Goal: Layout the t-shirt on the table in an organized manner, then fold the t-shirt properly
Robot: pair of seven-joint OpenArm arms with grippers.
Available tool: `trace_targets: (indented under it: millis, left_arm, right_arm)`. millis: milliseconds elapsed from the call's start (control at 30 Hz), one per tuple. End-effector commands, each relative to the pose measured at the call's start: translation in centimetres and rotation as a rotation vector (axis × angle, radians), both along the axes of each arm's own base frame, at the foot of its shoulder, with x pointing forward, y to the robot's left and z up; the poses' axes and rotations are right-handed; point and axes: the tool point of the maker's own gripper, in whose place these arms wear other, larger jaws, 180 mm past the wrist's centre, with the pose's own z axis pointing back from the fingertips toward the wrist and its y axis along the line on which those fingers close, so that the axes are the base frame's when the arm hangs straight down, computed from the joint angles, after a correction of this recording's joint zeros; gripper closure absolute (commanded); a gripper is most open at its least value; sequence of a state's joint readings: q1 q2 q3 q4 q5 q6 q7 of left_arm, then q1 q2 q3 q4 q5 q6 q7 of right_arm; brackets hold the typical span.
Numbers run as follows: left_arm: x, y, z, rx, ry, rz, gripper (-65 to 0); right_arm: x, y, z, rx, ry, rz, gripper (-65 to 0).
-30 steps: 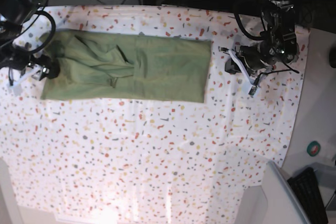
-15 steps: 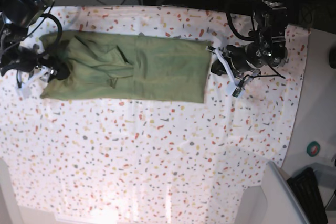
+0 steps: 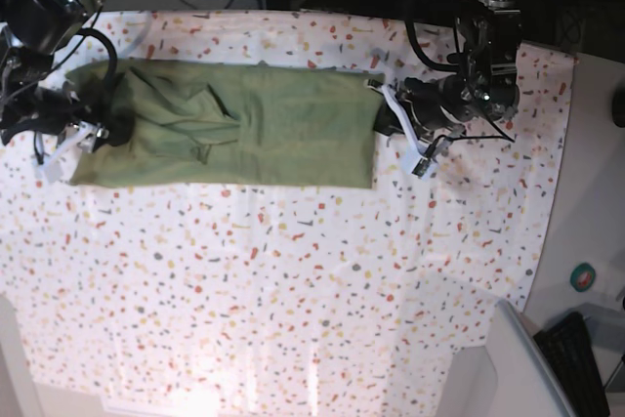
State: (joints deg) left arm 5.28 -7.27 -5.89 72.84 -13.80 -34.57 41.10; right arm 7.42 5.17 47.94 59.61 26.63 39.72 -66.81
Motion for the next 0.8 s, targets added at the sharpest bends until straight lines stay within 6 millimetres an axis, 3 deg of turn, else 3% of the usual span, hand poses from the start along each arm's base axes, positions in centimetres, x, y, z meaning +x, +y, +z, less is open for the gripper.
trace_targets:
  millis: [0,133,233,333,367,600,767]
  left_arm:
    - [-2.0,0.2,-1.2,0.047,0.078,-0.042,0.0]
    - [-2.5,-0.9,-1.4,0.044,0.084,-0.087,0.0]
    - [-2.8,-2.2,-1.4,0.038,0.087,-0.126,0.0]
    - [-3.1,-3.0,-1.5,0.034,0.091,-0.156,0.0]
    - [-3.2,-3.3,-1.6,0.033,0.092,-0.165,0.0]
    - [-4.0,-5.5,-1.6,0.027,0.097,-0.249,0.0]
    - [-3.9,-6.8,-1.4,0.008,0.09,-0.264,0.0]
  right_arm:
    - [0.1,-0.2,0.1,-0.015,0.006,0.017,-37.5]
    - [0.2,-0.7,0.2,-0.023,0.002,0.013,-35.3]
    - [0.2,-0.7,0.2,-0.024,0.0,0.012,-21.2]
    - [0.8,-1.1,0.5,-0.036,-0.023,0.001,-1.8]
    - [1.2,-1.1,0.6,-0.04,-0.034,-0.003,0.0]
    - [2.6,-4.1,2.4,-0.113,-0.08,-0.011,0.0]
    - [4.2,-3.8,4.7,-0.216,-0.123,0.111,0.0]
